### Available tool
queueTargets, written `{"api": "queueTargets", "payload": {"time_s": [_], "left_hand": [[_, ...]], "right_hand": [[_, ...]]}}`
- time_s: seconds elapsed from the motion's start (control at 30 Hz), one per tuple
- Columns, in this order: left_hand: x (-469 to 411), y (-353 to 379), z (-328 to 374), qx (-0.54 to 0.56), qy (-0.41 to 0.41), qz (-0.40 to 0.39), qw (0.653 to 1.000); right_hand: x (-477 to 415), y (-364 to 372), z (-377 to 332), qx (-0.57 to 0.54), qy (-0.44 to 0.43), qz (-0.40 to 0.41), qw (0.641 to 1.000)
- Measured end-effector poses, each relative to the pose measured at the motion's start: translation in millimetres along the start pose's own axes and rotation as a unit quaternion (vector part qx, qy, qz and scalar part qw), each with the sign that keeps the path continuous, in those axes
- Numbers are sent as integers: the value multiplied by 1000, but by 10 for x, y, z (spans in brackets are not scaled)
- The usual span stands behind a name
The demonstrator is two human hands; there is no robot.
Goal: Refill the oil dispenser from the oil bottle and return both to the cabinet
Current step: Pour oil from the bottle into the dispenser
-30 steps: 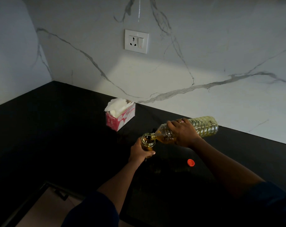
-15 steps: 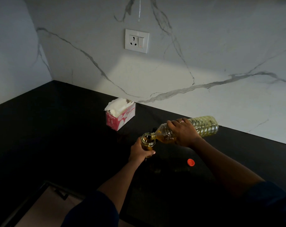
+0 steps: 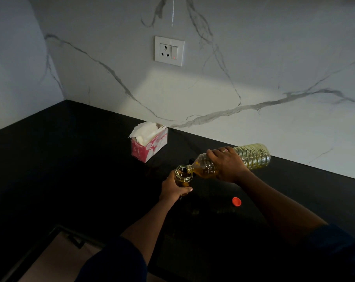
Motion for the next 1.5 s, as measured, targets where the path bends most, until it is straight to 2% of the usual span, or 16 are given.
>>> {"api": "queueTargets", "payload": {"time_s": [0.3, 0.83, 1.5], "left_hand": [[0, 2, -7, 6, 3, -1, 1000], [4, -5, -4, 11, 3, 0, 1000], [4, -7, 0, 7, 7, 1, 1000]], "right_hand": [[16, -18, -20, 5, 0, -21, 1000], [13, -21, -8, 4, -1, 4, 1000], [-3, 11, 2, 10, -4, -7, 1000]]}}
Point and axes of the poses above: each hand's wrist, its own x-axis away from the middle knuckle, its own y-axis out of the palm, z = x × y, the point moved 8 cm from there along -x, towards the middle knuckle, and after that the axes turned 3 degrees about z, right-handed, at the moved point
